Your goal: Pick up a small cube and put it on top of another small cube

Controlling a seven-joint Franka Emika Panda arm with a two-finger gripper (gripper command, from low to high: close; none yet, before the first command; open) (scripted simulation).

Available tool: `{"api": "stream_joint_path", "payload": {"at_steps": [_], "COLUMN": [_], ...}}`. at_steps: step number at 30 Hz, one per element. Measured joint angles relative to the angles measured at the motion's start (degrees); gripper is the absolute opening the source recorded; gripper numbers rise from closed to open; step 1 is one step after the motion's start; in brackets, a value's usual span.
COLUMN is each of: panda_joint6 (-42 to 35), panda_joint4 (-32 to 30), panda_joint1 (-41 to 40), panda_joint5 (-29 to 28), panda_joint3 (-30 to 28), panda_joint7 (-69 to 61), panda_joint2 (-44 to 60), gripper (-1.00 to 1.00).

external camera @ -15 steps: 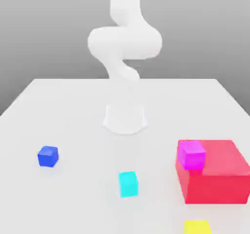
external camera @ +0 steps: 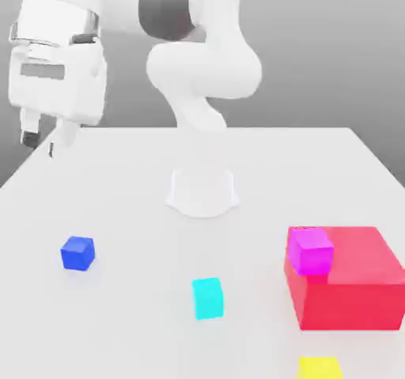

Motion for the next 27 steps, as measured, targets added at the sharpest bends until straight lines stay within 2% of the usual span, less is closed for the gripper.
{"api": "stream_joint_path", "payload": {"at_steps": [7, 12, 16, 19, 20, 27], "panda_joint6": [8.0, 14.0, 20.4, 25.4, 26.8, 27.1], "panda_joint4": [-8.3, -13.4, -12.6, -11.5, -11.3, -11.2], "panda_joint1": [-8.3, -11.8, -13.9, -16.8, -17.5, -17.8], "panda_joint5": [-0.1, 4.6, 9.9, 11.4, 11.4, 11.3], "panda_joint3": [-3.6, -6.6, -3.7, -0.5, 0.2, 0.5], "panda_joint7": [12.3, 17.1, 14.5, 13.2, 13.1, 13.2], "panda_joint2": [10.4, 18.0, 26.0, 32.1, 33.8, 34.0], "gripper": [0.00, 0.00, 0.00, 0.00, -1.00, -1.00]}}
